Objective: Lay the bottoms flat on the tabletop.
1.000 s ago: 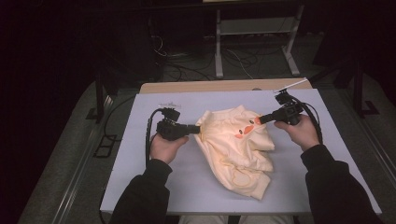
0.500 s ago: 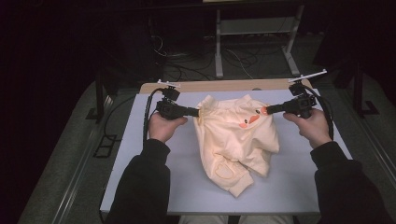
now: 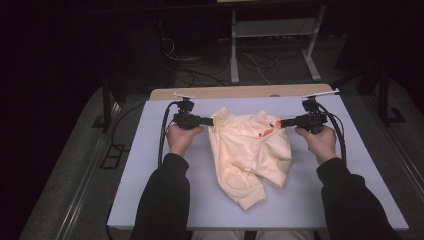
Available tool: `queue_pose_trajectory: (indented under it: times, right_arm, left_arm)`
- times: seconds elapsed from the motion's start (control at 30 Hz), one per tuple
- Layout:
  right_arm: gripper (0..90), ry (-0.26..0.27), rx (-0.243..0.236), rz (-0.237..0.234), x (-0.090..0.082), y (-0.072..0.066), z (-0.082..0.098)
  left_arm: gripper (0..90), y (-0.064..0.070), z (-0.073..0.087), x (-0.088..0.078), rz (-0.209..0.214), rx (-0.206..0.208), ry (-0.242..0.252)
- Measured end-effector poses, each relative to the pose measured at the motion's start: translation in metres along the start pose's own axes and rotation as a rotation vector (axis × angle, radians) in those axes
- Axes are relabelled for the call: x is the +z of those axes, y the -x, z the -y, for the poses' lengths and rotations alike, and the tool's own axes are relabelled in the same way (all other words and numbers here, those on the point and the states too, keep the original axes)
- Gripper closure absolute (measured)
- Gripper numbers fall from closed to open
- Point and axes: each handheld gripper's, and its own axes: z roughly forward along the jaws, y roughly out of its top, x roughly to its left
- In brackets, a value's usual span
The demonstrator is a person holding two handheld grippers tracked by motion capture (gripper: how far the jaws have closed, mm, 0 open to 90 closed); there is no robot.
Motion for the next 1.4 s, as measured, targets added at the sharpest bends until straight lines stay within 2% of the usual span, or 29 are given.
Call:
queue_pose_trajectory:
  times: [0.13, 0.23, 0.33, 0.37, 0.5, 0.6, 0.63, 0.7, 0.73, 0.77, 0.83, 0.9, 0.93, 1.0, 1.07, 1.2, 1.33, 1.4]
  right_arm:
    - [84.2, 0.029, 0.009, 0.014, 0.005, 0.004, -0.007]
    - [84.2, 0.055, 0.004, 0.006, 0.006, 0.005, -0.011]
    - [84.2, 0.079, -0.001, 0.009, 0.006, 0.007, -0.019]
    - [84.3, 0.102, 0.005, 0.007, 0.006, 0.007, -0.026]
    - [84.2, 0.120, 0.016, 0.003, 0.006, 0.007, -0.033]
    - [84.3, 0.116, 0.022, 0.014, 0.011, 0.006, -0.037]
    - [84.3, 0.097, 0.023, 0.027, 0.017, 0.006, -0.036]
    - [84.3, 0.087, 0.018, 0.035, 0.021, 0.006, -0.035]
    - [84.3, 0.067, 0.008, 0.051, 0.027, 0.006, -0.032]
    - [84.3, 0.067, 0.008, 0.051, 0.027, 0.006, -0.032]
    - [84.4, 0.056, 0.002, 0.059, 0.032, 0.006, -0.030]
    - [84.3, 0.053, 0.003, 0.061, 0.034, 0.007, -0.028]
    - [84.3, 0.052, 0.009, 0.061, 0.035, 0.008, -0.028]
    - [84.3, 0.051, 0.009, 0.060, 0.035, 0.009, -0.028]
    - [84.3, 0.051, 0.004, 0.060, 0.034, 0.009, -0.027]
    - [84.3, 0.047, 0.004, 0.065, 0.035, 0.008, -0.027]
    - [84.3, 0.047, 0.007, 0.070, 0.038, 0.009, -0.025]
    - [84.3, 0.045, 0.012, 0.071, 0.040, 0.010, -0.023]
  left_arm:
    - [84.0, -0.006, -0.011, 0.003, -0.007, -0.011, 0.020]
    - [84.0, -0.007, -0.017, 0.005, -0.011, -0.005, 0.026]
    - [84.0, -0.007, -0.029, 0.004, -0.015, 0.001, 0.044]
    - [84.0, -0.008, -0.036, 0.003, -0.020, 0.005, 0.054]
    - [84.0, -0.009, -0.042, 0.002, -0.030, 0.005, 0.071]
    - [83.6, -0.014, -0.037, 0.008, -0.045, -0.007, 0.060]
    - [82.5, -0.016, -0.033, 0.010, -0.049, -0.012, 0.055]
    - [80.9, -0.021, -0.025, 0.014, -0.044, -0.045, 0.066]
    - [75.0, -0.023, -0.022, 0.015, -0.052, -0.044, 0.070]
    - [75.0, -0.023, -0.019, 0.015, -0.075, -0.040, 0.069]
    - [63.5, -0.024, -0.016, 0.012, -0.109, -0.040, 0.074]
    - [58.8, -0.023, -0.013, 0.008, -0.135, -0.032, 0.090]
    - [53.0, -0.022, -0.012, 0.006, -0.145, -0.025, 0.102]
    - [48.7, -0.020, -0.009, 0.002, -0.146, -0.021, 0.138]
    - [42.8, -0.017, -0.005, 0.001, -0.166, -0.021, 0.133]
    - [41.9, -0.016, 0.005, 0.006, -0.167, -0.024, 0.121]
    - [42.4, -0.016, 0.019, 0.022, -0.183, -0.029, 0.086]
    - [49.4, -0.017, 0.024, 0.029, -0.217, -0.051, 0.055]
